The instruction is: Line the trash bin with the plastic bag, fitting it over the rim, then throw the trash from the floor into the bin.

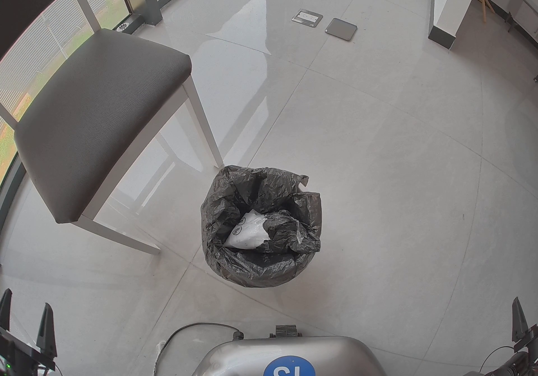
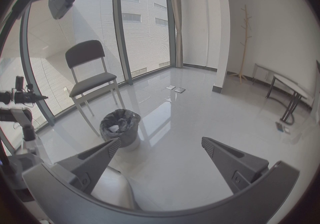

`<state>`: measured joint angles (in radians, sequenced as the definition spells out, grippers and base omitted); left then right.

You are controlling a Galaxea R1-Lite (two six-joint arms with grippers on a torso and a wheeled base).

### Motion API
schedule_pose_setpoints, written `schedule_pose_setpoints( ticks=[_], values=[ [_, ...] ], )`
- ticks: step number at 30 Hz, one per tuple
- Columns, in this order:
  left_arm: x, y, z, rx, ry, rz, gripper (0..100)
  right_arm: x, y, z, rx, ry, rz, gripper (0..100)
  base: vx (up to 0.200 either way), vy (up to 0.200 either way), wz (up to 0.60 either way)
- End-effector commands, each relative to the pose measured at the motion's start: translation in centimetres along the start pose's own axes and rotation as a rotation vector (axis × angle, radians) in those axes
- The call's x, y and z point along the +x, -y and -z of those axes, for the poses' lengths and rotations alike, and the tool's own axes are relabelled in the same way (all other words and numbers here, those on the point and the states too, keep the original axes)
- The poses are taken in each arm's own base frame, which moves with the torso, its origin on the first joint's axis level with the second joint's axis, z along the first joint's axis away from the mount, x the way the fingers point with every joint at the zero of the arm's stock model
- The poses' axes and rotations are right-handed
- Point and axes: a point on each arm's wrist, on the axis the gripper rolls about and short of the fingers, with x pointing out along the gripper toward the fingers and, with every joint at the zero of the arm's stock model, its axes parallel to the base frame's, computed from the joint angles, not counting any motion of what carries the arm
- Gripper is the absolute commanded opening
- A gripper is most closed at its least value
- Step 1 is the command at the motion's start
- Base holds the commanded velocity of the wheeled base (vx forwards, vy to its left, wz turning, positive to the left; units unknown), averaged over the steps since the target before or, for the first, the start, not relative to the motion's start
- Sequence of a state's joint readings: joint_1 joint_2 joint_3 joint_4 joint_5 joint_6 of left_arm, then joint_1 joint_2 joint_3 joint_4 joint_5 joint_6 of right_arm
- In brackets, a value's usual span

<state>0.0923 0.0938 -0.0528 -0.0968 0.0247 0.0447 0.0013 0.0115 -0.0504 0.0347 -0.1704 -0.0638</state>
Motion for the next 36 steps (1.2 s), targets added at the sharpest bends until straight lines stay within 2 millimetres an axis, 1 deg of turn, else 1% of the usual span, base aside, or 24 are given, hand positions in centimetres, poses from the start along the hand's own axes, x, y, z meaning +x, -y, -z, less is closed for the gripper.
schedule_pose_setpoints(
  ticks=[1,4,9,13,18,23,26,27,29,32,34,35,36],
  values=[
    [0.16,0.24,2.38,-0.006,-0.133,0.104,100,0.03,-0.02,0.26,-0.029,0.014,-0.001,100,0.000,0.000,0.00],
    [-0.17,0.03,2.44,-0.009,-0.087,0.177,100,0.03,-0.15,0.23,-0.038,0.023,-0.057,100,0.000,0.000,0.00],
    [-0.52,-0.04,2.30,-0.028,-0.021,0.124,100,0.02,-0.38,0.24,-0.039,0.032,-0.158,100,0.000,0.000,0.00],
    [-0.50,-0.09,2.26,-0.042,-0.019,0.104,100,0.02,-0.43,0.27,-0.025,0.033,-0.179,100,0.000,0.000,0.00],
    [-0.52,-0.08,2.26,-0.039,-0.018,0.108,100,-0.01,-0.72,0.28,-0.029,0.048,-0.309,100,0.000,0.000,0.00],
    [-0.52,-0.08,2.26,-0.039,-0.018,0.108,100,-0.01,-0.77,0.27,-0.023,0.051,-0.324,100,0.000,0.000,0.00],
    [-0.52,-0.08,2.26,-0.039,-0.018,0.108,100,-0.04,-0.86,0.23,-0.013,0.059,-0.370,100,0.000,0.000,0.00],
    [-0.52,-0.08,2.27,-0.039,-0.019,0.107,100,-0.02,-1.01,0.43,0.084,0.037,-0.432,100,0.000,0.000,0.00],
    [-0.52,-0.08,2.26,-0.039,-0.018,0.107,100,-0.03,-1.01,0.42,0.105,0.031,-0.434,100,0.000,0.000,0.00],
    [-0.50,-0.08,2.26,-0.038,-0.019,0.110,100,-0.01,-1.00,0.37,0.058,0.030,-0.422,100,0.000,0.000,0.00],
    [-0.50,-0.08,2.27,-0.035,-0.020,0.113,100,0.05,-0.86,0.41,-0.005,0.041,-0.353,100,0.000,0.000,0.00],
    [-0.50,-0.08,2.27,-0.035,-0.020,0.113,100,0.05,-0.85,0.41,-0.008,0.041,-0.347,100,0.000,0.000,0.00],
    [-0.50,-0.08,2.27,-0.036,-0.020,0.111,100,0.10,-0.71,0.45,-0.031,0.041,-0.280,100,0.000,0.000,0.00]
  ],
)
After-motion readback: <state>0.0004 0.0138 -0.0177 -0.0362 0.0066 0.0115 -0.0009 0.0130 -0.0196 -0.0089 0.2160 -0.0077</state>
